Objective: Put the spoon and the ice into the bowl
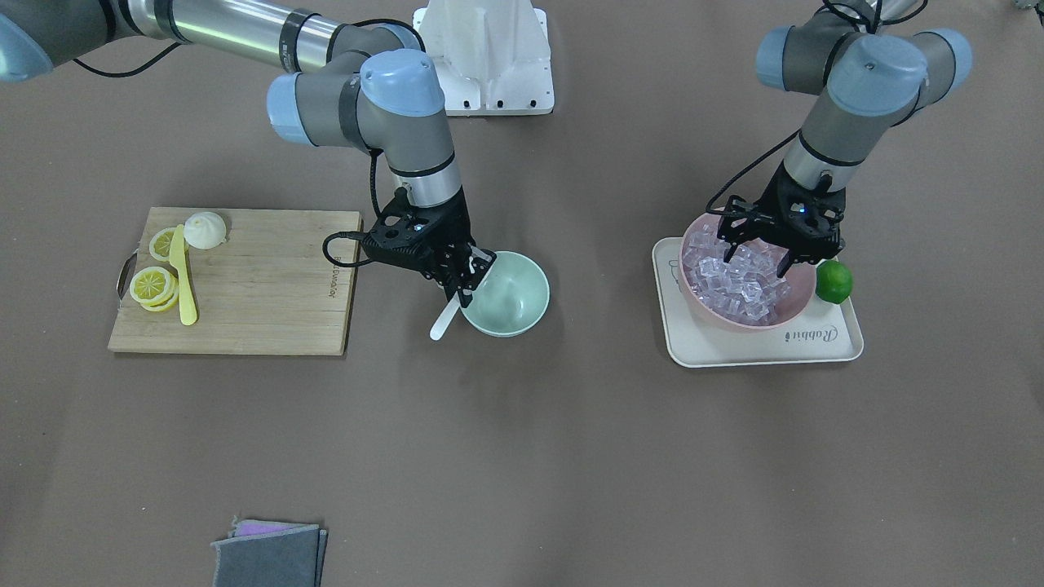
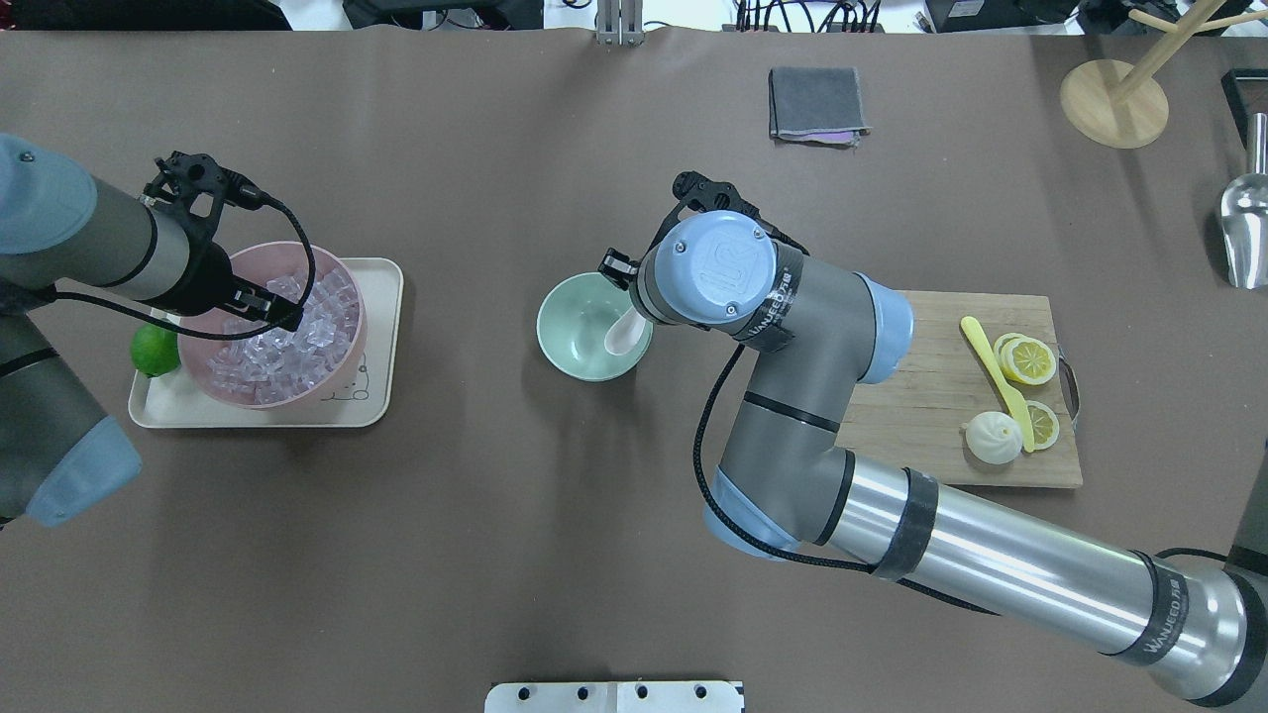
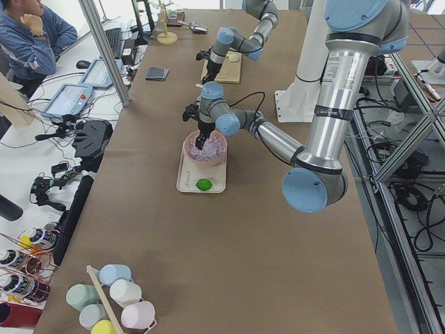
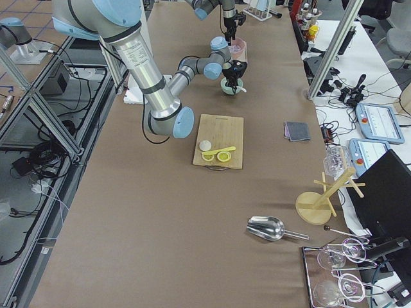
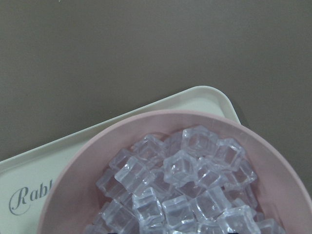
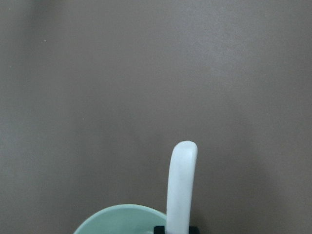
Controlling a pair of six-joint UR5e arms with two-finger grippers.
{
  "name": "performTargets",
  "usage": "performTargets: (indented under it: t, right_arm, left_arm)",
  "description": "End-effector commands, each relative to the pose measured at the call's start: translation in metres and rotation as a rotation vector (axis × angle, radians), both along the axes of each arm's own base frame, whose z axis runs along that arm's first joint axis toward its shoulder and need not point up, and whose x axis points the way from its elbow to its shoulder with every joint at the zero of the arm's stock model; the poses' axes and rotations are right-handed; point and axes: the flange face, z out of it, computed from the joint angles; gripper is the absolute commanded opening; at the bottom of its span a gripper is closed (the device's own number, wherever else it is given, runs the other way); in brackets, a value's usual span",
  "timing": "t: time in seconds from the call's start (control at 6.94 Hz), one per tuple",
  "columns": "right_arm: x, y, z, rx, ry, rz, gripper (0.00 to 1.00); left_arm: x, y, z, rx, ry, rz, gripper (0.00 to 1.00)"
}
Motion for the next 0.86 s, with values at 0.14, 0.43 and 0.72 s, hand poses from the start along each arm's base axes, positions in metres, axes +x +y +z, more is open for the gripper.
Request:
performTargets:
  t: [0.14,0.43,0.72]
  right_arm:
    - [-0.013,-0.007,-0.01,-0.036,-0.016,0.085,0.0]
    - [-0.015,-0.006,-0.01,-0.026,-0.014,0.098,0.99]
    - [-0.013,-0.008,-0.013,-0.016,-0.013,0.093,1.0]
  left_arm:
    - [0.013,0.003,-0.001,-0.002,0.0,0.018,0.8]
    - [0.02,0.003,0.001,-0.007,-0.004,0.027,0.78]
    - [0.021,0.002,0.007,-0.013,-0.015,0.03,0.74]
